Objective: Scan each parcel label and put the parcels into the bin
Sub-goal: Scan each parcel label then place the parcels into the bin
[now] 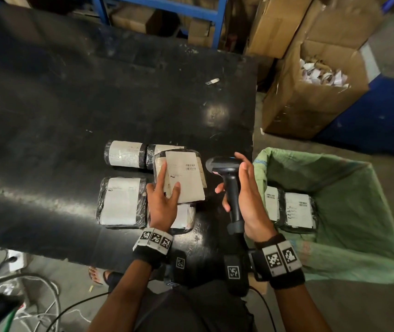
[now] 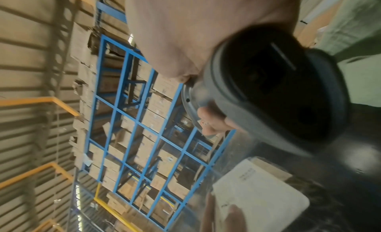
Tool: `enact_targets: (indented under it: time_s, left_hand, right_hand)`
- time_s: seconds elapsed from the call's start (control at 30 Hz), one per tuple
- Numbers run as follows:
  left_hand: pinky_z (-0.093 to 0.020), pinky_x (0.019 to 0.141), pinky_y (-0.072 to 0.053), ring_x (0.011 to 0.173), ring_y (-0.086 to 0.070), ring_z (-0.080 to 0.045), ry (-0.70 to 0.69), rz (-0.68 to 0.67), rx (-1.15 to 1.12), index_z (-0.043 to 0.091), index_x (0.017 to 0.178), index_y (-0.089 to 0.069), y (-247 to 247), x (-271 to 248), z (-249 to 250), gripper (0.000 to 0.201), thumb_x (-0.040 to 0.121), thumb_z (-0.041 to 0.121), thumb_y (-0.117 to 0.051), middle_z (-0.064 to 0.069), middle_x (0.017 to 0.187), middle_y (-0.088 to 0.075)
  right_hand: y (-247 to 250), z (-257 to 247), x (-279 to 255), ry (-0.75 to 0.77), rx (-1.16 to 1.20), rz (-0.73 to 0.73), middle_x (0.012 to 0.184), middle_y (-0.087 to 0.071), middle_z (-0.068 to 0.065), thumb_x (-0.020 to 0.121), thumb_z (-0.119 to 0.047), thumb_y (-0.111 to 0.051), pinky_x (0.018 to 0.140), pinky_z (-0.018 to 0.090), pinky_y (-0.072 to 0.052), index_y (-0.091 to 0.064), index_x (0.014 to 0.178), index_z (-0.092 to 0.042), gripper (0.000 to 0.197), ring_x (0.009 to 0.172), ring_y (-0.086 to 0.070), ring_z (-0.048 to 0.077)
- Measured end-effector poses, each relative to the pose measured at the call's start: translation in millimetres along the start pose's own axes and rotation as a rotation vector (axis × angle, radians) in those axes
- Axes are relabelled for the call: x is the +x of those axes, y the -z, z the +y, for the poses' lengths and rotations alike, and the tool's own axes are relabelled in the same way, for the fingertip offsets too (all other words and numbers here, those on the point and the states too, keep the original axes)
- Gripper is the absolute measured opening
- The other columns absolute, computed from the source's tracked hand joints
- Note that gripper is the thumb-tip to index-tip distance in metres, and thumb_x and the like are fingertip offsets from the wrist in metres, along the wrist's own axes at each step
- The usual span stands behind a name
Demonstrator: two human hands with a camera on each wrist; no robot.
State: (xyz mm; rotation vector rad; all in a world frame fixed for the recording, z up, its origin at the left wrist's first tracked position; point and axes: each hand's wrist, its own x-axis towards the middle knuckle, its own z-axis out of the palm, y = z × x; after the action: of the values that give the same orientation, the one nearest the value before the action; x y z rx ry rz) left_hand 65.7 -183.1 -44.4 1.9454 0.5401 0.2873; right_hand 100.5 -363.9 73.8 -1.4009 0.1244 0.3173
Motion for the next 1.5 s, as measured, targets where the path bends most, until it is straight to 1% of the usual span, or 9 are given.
enact_targets:
  time_s: [0.17, 0.3, 0.57, 0.83, 0.93, 1.07, 1.23, 1.37, 1.5]
  left_hand:
    - [-0.011, 0.077, -0.033, 0.101, -0.044, -0.016, -0.080, 0.001, 0.038, 0.037, 0.156, -0.027, -5, 5, 7, 0.064, 0.099, 0.040, -0.055, -0.014, 0.123, -0.050]
    - [-0.019, 0.079, -0.036, 0.098, -0.047, -0.022, -0.082, 0.004, 0.027, 0.037, 0.156, -0.027, -7, 3, 10, 0.064, 0.099, 0.040, -0.056, -0.008, 0.113, -0.046]
    - [0.000, 0.074, -0.037, 0.096, -0.049, -0.020, -0.088, 0.010, 0.021, 0.038, 0.155, -0.030, -4, 0, 12, 0.063, 0.099, 0.033, -0.059, -0.018, 0.120, -0.050]
    - [0.010, 0.077, -0.030, 0.092, -0.049, -0.018, -0.073, 0.025, -0.010, 0.038, 0.154, -0.033, -1, -3, 14, 0.064, 0.098, 0.028, -0.062, -0.016, 0.113, -0.048]
    - [0.002, 0.083, -0.035, 0.098, -0.047, -0.019, -0.046, 0.032, -0.016, 0.039, 0.154, -0.032, 2, -6, 16, 0.064, 0.098, 0.027, -0.061, -0.012, 0.116, -0.046]
    - [-0.028, 0.095, -0.042, 0.102, -0.050, -0.023, -0.036, 0.052, -0.001, 0.044, 0.153, -0.031, 10, -9, 8, 0.065, 0.097, 0.031, -0.062, -0.014, 0.115, -0.048]
    - [-0.011, 0.086, -0.041, 0.088, -0.046, -0.011, -0.029, 0.076, 0.004, 0.039, 0.154, -0.032, 20, -15, 4, 0.065, 0.098, 0.027, -0.061, -0.017, 0.110, -0.050]
    - [-0.026, 0.092, -0.043, 0.094, -0.048, -0.020, -0.005, 0.090, 0.007, 0.039, 0.154, -0.032, 27, -16, 4, 0.064, 0.098, 0.030, -0.061, -0.017, 0.108, -0.049]
    - [-0.019, 0.089, -0.042, 0.097, -0.048, -0.021, -0.004, 0.076, -0.005, 0.041, 0.154, -0.030, 32, -16, 7, 0.065, 0.098, 0.030, -0.060, -0.014, 0.109, -0.049]
  right_hand:
    - [-2, -14, -8, -0.002, 0.009, -0.047, 0.117, -0.065, 0.012, 0.104, -0.044, -0.030, 0.039, 0.025, -0.043, -0.040, 0.138, -0.039, 0.036, 0.073, -0.061, 0.023]
    - [-2, -15, -11, -0.008, 0.009, -0.062, 0.100, -0.069, 0.005, 0.104, -0.045, -0.030, 0.040, 0.026, -0.044, -0.041, 0.137, -0.041, 0.036, 0.073, -0.059, 0.028]
    - [0, -10, -13, -0.022, 0.060, -0.054, 0.124, -0.060, 0.020, 0.105, -0.040, -0.028, 0.035, 0.022, -0.042, -0.039, 0.139, -0.035, 0.036, 0.068, -0.062, 0.019]
    - [3, -8, -17, -0.025, 0.061, -0.048, 0.121, -0.063, 0.017, 0.105, -0.040, -0.029, 0.035, 0.022, -0.042, -0.038, 0.141, -0.034, 0.037, 0.067, -0.062, 0.019]
    - [4, 2, -9, -0.054, -0.100, 0.015, 0.121, -0.062, 0.004, 0.104, -0.044, -0.032, 0.037, 0.024, -0.043, -0.036, 0.142, -0.036, 0.039, 0.070, -0.068, 0.017]
    - [15, 44, 12, -0.208, -0.327, 0.108, 0.115, -0.060, 0.001, 0.101, -0.050, -0.036, 0.035, 0.024, -0.042, -0.035, 0.138, -0.035, 0.040, 0.070, -0.070, 0.017]
    - [28, 104, 32, -0.347, -0.448, 0.114, 0.099, -0.068, 0.016, 0.099, -0.054, -0.035, 0.037, 0.023, -0.045, -0.031, 0.135, -0.032, 0.042, 0.038, -0.058, 0.010]
    - [21, 135, 42, -0.311, -0.354, 0.090, 0.094, -0.062, 0.011, 0.103, -0.045, -0.034, 0.058, 0.035, -0.053, -0.022, 0.141, -0.029, 0.043, 0.068, -0.061, 0.026]
    - [16, 156, 45, -0.316, -0.400, 0.080, 0.141, -0.045, 0.009, 0.105, -0.036, -0.034, 0.106, 0.041, -0.043, -0.022, 0.150, -0.024, 0.048, 0.121, -0.052, 0.026]
